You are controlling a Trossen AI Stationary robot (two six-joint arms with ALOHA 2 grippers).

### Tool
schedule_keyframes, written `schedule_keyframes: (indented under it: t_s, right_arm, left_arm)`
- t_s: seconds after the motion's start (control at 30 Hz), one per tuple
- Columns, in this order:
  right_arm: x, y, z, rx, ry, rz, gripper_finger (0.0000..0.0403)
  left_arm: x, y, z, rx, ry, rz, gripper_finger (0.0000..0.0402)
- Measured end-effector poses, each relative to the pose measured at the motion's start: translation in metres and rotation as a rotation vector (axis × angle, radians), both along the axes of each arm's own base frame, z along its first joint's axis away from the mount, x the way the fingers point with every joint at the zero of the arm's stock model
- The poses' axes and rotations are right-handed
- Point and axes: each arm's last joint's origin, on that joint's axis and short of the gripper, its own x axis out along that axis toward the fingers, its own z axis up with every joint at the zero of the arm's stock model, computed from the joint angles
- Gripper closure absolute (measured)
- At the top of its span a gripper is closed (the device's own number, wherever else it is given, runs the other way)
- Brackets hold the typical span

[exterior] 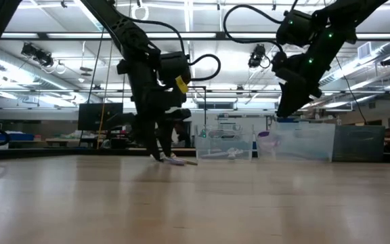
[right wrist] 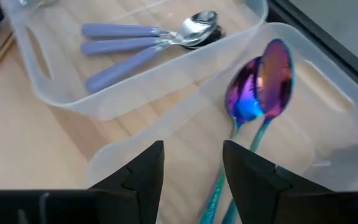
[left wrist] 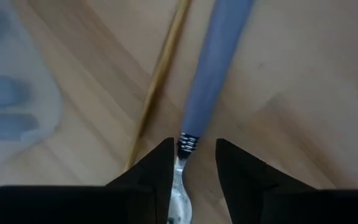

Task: Sort silverware by color (type)
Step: Put the gray spoon into the left transparent bin

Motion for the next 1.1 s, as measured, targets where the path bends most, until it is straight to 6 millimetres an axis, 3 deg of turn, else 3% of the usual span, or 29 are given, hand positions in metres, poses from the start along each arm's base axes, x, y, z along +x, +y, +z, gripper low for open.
schedule_keyframes:
  t_s: [0.23, 0.5, 0.7, 0.83, 1.1]
  right_arm:
    - [0.006, 0.014, 0.000, 0.004, -0.007, 0.060, 0.0229]
    - [0.015, 0.031, 0.002, 0.014, -0.046, 0.143, 0.0229]
    - [0.021, 0.047, 0.004, 0.017, -0.075, 0.250, 0.0229]
    - [0.024, 0.053, 0.005, 0.011, -0.093, 0.281, 0.0229]
    - [0.025, 0.056, 0.006, -0.026, -0.093, 0.275, 0.0229]
  left_arm:
    - [-0.006, -0.001, -0.005, -0.035, 0.081, 0.031, 0.0291]
    - [-0.009, -0.004, -0.006, -0.063, 0.121, 0.077, 0.0385]
    - [-0.005, -0.011, -0.002, -0.008, 0.091, 0.142, 0.0388]
    - [-0.001, -0.015, 0.012, 0.001, 0.008, 0.192, 0.0394]
    - [0.006, -0.029, 0.025, 0.007, -0.078, 0.187, 0.0400]
